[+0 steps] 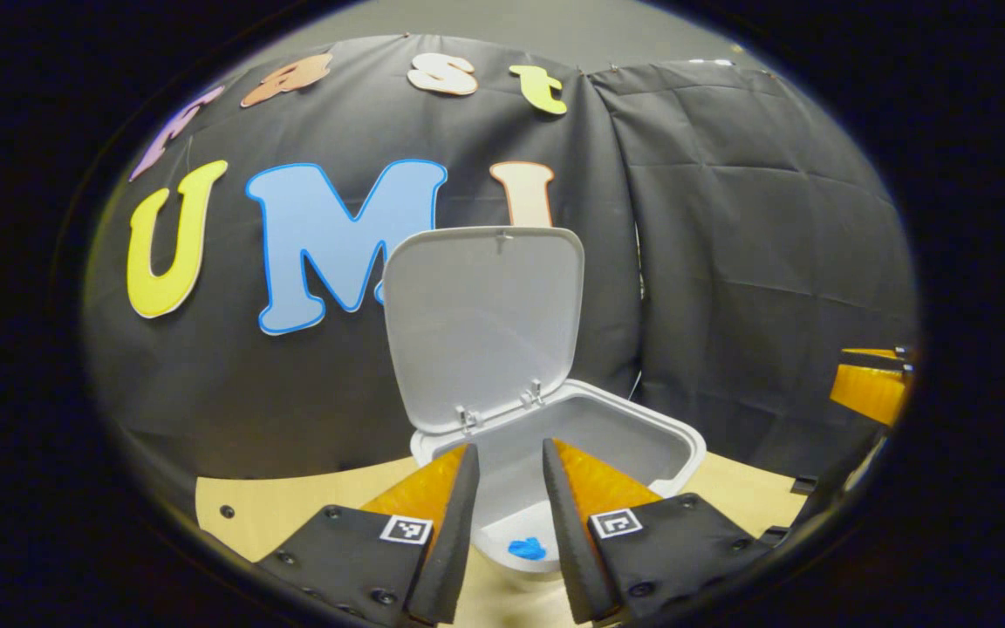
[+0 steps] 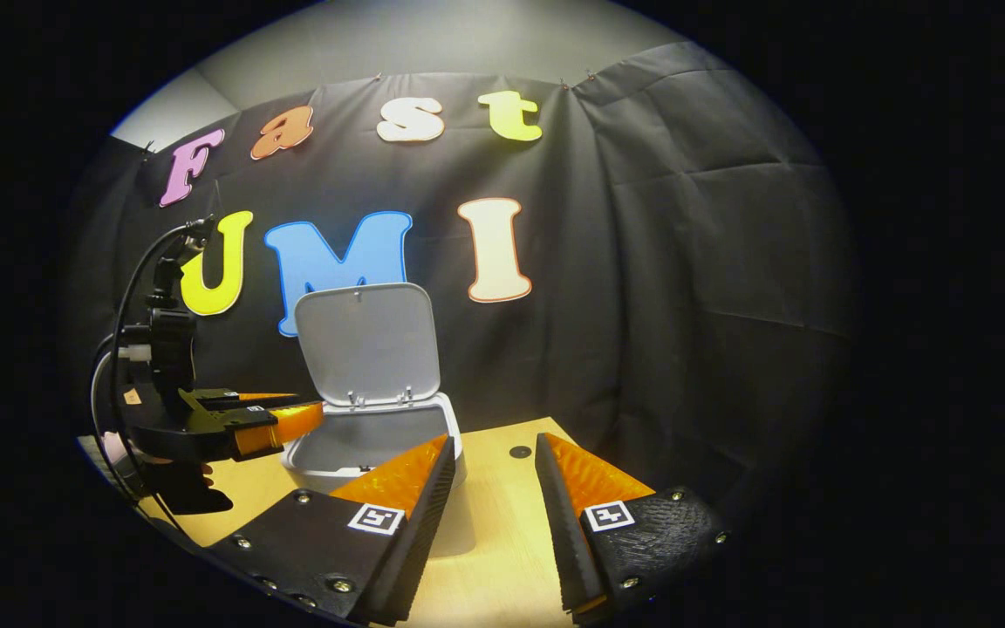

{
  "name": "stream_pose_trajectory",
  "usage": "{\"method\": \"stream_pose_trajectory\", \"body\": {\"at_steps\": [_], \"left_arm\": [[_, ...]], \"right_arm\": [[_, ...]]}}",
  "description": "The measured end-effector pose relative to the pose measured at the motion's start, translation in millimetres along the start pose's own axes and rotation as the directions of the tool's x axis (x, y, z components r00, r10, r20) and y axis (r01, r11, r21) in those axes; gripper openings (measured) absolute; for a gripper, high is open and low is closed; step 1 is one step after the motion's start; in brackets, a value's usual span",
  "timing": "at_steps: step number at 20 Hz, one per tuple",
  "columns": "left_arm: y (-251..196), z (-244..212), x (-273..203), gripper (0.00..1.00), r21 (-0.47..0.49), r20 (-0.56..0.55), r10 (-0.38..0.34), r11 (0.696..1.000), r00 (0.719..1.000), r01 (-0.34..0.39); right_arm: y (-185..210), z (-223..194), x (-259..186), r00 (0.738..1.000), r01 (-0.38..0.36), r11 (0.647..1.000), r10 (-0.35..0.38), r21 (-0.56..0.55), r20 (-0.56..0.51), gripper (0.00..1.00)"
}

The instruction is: Press the lid of the desktop garbage bin to open it, pick up the crumpled paper on the desktop and throw it into the bin, then pick up the pop can on the desktop and drop it into the bin, and finally close the garbage bin lid.

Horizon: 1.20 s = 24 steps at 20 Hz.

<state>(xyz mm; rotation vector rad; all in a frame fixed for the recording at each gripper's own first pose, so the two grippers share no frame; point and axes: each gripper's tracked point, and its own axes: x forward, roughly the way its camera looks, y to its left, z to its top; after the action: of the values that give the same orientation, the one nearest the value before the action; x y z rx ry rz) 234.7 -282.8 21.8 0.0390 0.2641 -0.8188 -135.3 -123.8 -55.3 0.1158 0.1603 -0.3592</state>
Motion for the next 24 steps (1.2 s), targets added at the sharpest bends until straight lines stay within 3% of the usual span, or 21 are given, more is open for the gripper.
{"method": "stream_pose_trajectory", "body": {"at_steps": [1,2,4,5,6,7,10,12,13,14,19,24], "left_arm": [[7.1,-2.0,-3.7,0.59,-0.004,-0.003,0.016,1.000,1.000,-0.016],[15.8,-4.6,-9.5,0.51,-0.010,-0.005,0.036,0.999,0.999,-0.036],[35.0,-8.4,-21.2,0.51,-0.032,-0.008,0.073,0.997,0.997,-0.074],[45.7,-10.3,-29.0,0.58,-0.045,-0.009,0.095,0.994,0.995,-0.095],[56.8,-12.6,-37.2,0.51,-0.055,-0.010,0.119,0.991,0.993,-0.120],[67.8,-15.6,-45.5,0.44,-0.063,-0.012,0.144,0.988,0.990,-0.144],[99.4,-24.8,-71.6,0.58,-0.075,-0.021,0.220,0.972,0.975,-0.221],[117.0,-30.8,-88.8,0.58,-0.088,-0.027,0.262,0.961,0.965,-0.263],[123.9,-34.1,-97.4,0.58,-0.097,-0.031,0.280,0.955,0.959,-0.282],[129.3,-37.2,-105.3,0.56,-0.106,-0.035,0.296,0.949,0.954,-0.298],[148.9,-52.4,-135.6,0.51,-0.128,-0.053,0.359,0.923,0.932,-0.363],[157.1,-63.0,-153.1,0.51,-0.146,-0.066,0.393,0.905,0.917,-0.399]], "right_arm": [[5.6,-4.4,0.1,1.000,-0.015,1.000,0.015,-0.004,-0.011,0.61],[11.7,-10.5,-0.9,0.999,-0.032,0.999,0.032,-0.008,-0.025,0.61],[26.6,-24.0,-2.5,0.995,-0.077,0.997,0.076,-0.013,-0.059,0.61],[33.7,-30.7,-2.9,0.992,-0.099,0.995,0.098,-0.016,-0.078,0.61],[40.6,-39.6,-3.6,0.988,-0.123,0.992,0.121,-0.020,-0.098,0.70],[47.8,-47.3,-5.0,0.982,-0.150,0.989,0.146,-0.022,-0.122,0.61],[74.8,-76.5,-10.2,0.951,-0.244,0.970,0.234,-0.022,-0.202,0.66],[93.8,-97.7,-15.4,0.918,-0.313,0.950,0.297,-0.019,-0.263,0.67],[103.1,-108.1,-18.0,0.897,-0.347,0.938,0.327,-0.016,-0.298,0.95],[110.3,-119.5,-21.2,0.877,-0.378,0.926,0.353,-0.016,-0.325,1.00],[142.9,-173.0,-38.5,0.769,-0.525,0.848,0.436,-0.072,-0.467,1.00],[161.0,-222.5,-46.7,0.671,-0.624,0.774,0.460,-0.107,-0.582,1.00]]}}
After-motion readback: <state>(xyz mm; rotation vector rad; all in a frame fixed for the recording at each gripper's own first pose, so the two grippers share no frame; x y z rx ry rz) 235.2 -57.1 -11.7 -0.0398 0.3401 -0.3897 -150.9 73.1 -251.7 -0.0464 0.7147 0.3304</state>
